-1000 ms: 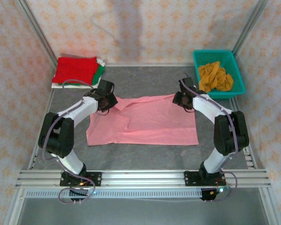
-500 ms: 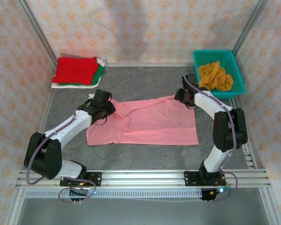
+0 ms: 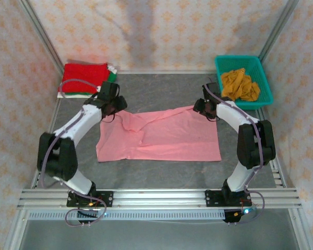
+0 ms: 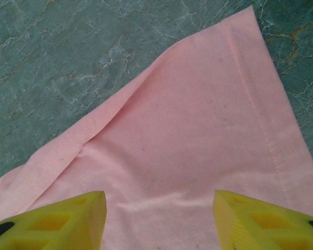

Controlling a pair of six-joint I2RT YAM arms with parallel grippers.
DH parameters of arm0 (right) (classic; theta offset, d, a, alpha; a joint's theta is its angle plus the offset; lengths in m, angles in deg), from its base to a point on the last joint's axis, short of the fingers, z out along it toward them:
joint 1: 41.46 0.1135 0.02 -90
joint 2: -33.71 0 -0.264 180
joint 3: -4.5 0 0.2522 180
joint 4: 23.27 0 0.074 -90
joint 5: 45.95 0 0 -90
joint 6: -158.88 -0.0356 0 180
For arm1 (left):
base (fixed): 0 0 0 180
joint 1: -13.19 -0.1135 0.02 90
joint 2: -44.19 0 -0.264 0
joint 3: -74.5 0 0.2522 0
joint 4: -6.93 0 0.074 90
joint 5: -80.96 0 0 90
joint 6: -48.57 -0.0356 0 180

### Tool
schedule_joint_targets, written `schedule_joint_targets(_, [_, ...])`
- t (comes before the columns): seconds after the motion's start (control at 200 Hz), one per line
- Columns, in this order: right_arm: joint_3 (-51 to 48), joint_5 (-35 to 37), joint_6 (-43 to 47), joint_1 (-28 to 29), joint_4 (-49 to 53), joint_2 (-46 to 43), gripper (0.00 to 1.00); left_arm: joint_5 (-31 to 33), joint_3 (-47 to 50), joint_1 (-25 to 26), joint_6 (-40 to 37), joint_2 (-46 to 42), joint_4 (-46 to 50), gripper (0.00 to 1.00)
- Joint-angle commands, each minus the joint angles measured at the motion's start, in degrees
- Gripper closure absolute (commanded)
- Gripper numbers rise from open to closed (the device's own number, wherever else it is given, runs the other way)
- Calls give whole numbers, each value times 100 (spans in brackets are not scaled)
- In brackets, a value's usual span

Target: Fold and stack the t-shirts

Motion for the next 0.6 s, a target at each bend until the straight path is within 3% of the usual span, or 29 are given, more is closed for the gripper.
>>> schedule_joint_targets(0.0, [-143,2,13,14,-48,-139,44,-186,-346,-118,-442,611,433,44])
schedule_joint_targets(0.185, [-242,128,75,14,13,-231,43,-395,-808,-194,-547,1507,323,45])
schedule_joint_targets(0.25, [-221,139,94,12,31,-238,43,-384,-880,-189,-607,1710,275,52])
schedule_joint_targets(0.335, [-173,145,90,13,40,-240,43,-453,-909,-183,-625,1865,255,71])
schedule_joint_targets(0.405, [-129,130,85,7,40,-231,43,-461,-836,-171,-621,1825,157,80])
schedule_joint_targets(0.48, [-89,107,76,13,45,-202,43,-339,-831,-170,-600,1775,268,100])
schedule_joint_targets(0.596, [-44,73,85,14,84,-171,43,-195,-565,-173,-511,1311,249,100])
